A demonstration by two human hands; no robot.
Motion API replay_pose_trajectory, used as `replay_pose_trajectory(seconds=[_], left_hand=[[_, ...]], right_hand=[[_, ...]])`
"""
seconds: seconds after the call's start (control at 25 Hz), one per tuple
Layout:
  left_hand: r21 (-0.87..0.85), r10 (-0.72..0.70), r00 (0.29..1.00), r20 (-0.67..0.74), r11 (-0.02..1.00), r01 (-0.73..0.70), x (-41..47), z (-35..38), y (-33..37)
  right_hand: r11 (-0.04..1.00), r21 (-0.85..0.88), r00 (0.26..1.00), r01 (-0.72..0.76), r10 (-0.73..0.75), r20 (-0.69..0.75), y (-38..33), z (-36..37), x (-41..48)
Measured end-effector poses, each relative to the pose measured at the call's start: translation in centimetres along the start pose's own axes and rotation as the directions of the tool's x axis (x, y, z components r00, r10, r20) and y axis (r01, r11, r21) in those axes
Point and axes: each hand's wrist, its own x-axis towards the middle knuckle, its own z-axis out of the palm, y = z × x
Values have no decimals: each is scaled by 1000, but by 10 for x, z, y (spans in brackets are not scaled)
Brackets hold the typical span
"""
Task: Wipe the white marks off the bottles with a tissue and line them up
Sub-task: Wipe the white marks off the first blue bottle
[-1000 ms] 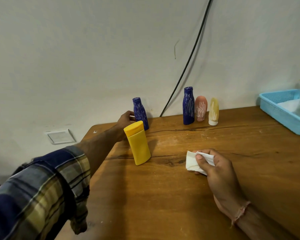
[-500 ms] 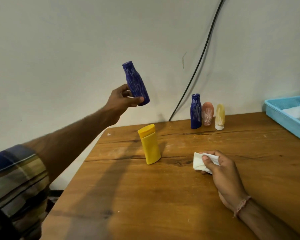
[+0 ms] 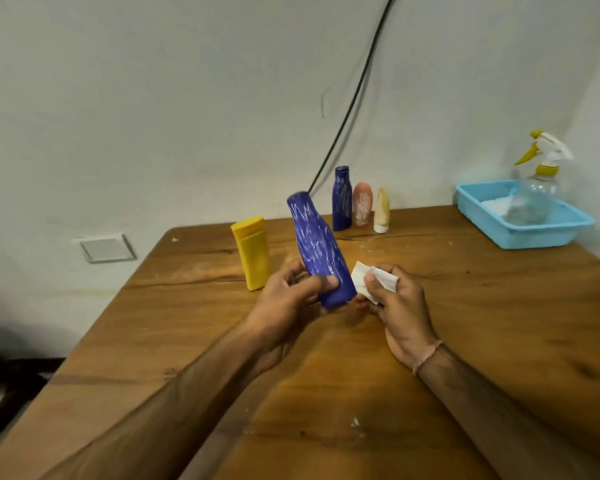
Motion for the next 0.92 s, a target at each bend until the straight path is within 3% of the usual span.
replay_pose_trajectory(seconds=[0.08,0.16,0.2,0.28,0.36,0.44,0.6,0.72,0.84,0.92], left_hand=[[-68,-41,996,-85,997,35,13,-5,-26],[-82,-50,988,-146,996,38,28,-13,-42],[-71,-35,987,-157,997,24,34,-16,-48],[-72,6,987,-159,997,-18,43,-21,-55],[-74,35,989,-143,996,-46,47,-25,-59],[-82,47,993,-109,995,-56,47,-29,-62],[-81,66,997,31,995,-64,49,-41,-66],[-73,81,996,41,994,-78,51,-43,-69],[-91,80,997,4,993,-79,52,-40,-69],[-100,86,996,-16,991,-87,53,-39,-69]], right_hand=[[996,-31,996,86,-87,-38,-3,-4,-3],[945,-190,961,266,-275,-27,-4,-6,-8],[859,-323,910,397,-413,20,-5,-7,-10],[549,-540,734,638,-645,213,-5,-7,-11],[338,-585,614,737,-697,370,-3,-8,-9],[246,-562,559,789,-668,492,-1,-10,-5],[178,-509,501,842,-606,617,1,-19,4],[150,-472,459,869,-600,655,-1,-17,7],[178,-541,511,822,-652,561,-5,-15,14],[165,-538,509,826,-629,588,-4,-15,12]])
